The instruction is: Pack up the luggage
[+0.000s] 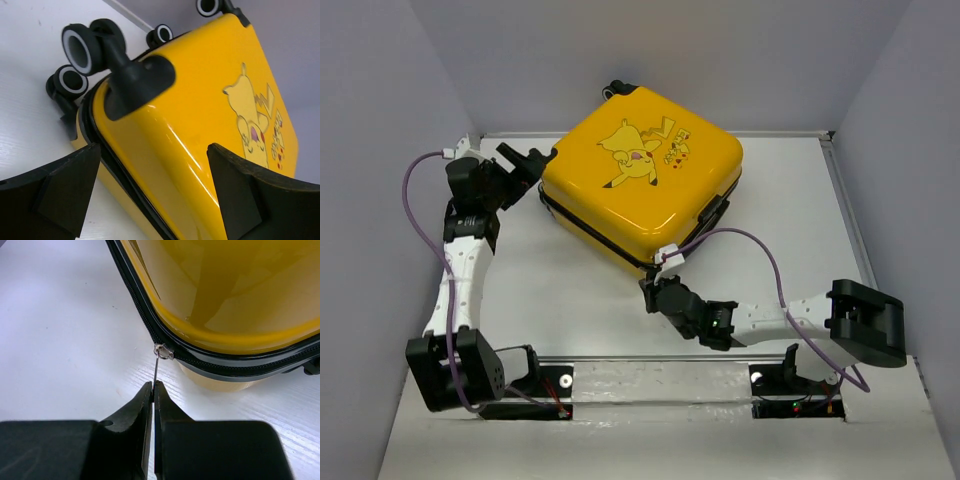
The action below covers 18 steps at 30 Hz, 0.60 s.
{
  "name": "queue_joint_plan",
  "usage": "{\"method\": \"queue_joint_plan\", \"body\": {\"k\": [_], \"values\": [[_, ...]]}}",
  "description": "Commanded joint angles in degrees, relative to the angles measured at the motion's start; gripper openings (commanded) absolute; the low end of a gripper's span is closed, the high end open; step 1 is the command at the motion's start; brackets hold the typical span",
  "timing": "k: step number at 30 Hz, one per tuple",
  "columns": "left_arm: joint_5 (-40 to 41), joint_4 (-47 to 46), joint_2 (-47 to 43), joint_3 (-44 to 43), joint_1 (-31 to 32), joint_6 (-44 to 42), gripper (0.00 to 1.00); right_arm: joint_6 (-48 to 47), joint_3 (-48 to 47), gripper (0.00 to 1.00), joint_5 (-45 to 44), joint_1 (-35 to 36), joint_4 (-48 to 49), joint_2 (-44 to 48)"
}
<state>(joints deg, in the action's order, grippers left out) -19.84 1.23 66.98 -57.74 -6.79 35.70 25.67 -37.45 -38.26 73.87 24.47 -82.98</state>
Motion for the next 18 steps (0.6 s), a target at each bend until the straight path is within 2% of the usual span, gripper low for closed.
{"method": "queue_joint_plan", "body": {"k": [1, 8, 14, 18], "values": [[-4.15, -7.37, 8.66, -4.12, -2.44, 4.81, 0.99, 1.58, -1.48, 0.07, 4.33, 1.46, 4.45, 0.8], [-6.52, -10.55, 21.07, -13.27, -2.44, 7.36, 0.99, 1.4, -0.96, 0.07, 5.12, 1.46, 3.22, 2.2], [-6.71, -14.58, 28.55, -16.09, -2.0, 10.96, 0.99, 1.84, -0.69, 0.07, 6.71, 1.46, 2.87, 2.3], [-7.06, -20.12, 31.89, -14.43, -1.21, 15.35, 0.9, 2.36, -0.87, 0.07, 6.97, 1.46, 2.34, 2.03]]}}
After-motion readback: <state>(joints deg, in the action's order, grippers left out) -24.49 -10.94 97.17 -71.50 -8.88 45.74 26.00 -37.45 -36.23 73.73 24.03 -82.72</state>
